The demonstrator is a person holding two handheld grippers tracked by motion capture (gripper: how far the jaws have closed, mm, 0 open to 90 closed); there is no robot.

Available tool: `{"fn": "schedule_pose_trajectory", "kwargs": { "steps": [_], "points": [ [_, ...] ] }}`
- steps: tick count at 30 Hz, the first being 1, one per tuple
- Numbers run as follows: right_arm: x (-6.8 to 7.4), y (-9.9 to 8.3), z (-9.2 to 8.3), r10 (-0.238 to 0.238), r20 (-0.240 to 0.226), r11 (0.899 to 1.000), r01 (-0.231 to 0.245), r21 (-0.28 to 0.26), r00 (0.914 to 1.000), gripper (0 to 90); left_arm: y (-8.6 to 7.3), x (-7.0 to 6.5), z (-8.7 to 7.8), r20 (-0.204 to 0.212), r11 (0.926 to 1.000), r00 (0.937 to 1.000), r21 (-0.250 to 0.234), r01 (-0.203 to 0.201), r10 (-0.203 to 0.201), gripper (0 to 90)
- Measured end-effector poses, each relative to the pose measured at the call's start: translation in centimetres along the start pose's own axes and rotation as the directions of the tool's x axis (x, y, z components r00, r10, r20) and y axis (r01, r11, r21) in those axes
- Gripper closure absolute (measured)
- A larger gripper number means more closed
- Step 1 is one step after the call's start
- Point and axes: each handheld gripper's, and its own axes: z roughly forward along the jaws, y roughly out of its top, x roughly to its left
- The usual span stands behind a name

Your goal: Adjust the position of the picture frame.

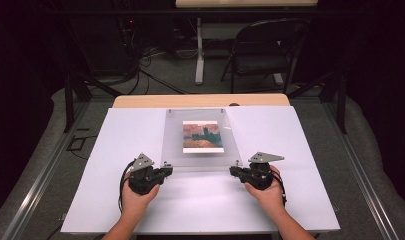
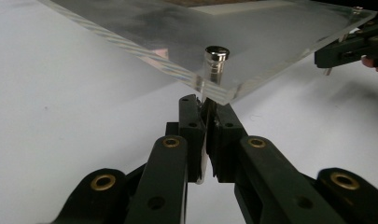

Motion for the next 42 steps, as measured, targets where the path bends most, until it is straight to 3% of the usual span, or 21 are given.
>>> {"fn": "schedule_pose_trajectory", "kwargs": {
  "steps": [10, 17, 25, 42],
  "points": [
    [0.2, 0.2, 0.3, -0.028, -0.001, 1.0, 0.028, -0.001, 0.9996, 85.4, -0.1, 1.0, 1.0, -0.009, 0.999, 0.9991, 0.018, 0.041, -0.04, 85.0],
    [-0.3, 0.4, 0.5, -0.009, 0.002, 1.0, 0.009, -0.009, 1.0, 85.1, -0.1, 1.4, 1.9, -0.007, 0.9978, 0.9981, 0.026, 0.061, -0.061, 84.8],
    [-1.2, 0.5, 0.4, 0.027, 0.024, 0.999, -0.027, -0.02, 0.9994, 84.8, 0.3, 1.3, 2.6, 0.005, 0.9983, 0.9986, 0.026, 0.053, -0.053, 84.9],
    [-1.9, 0.4, 0.7, 0.028, 0.054, 1.0, -0.028, -0.01, 0.9981, 84.4, 0.4, 1.4, 3.8, 0.006, 0.9977, 0.9986, 0.045, 0.052, -0.052, 84.7]
  ]
}}
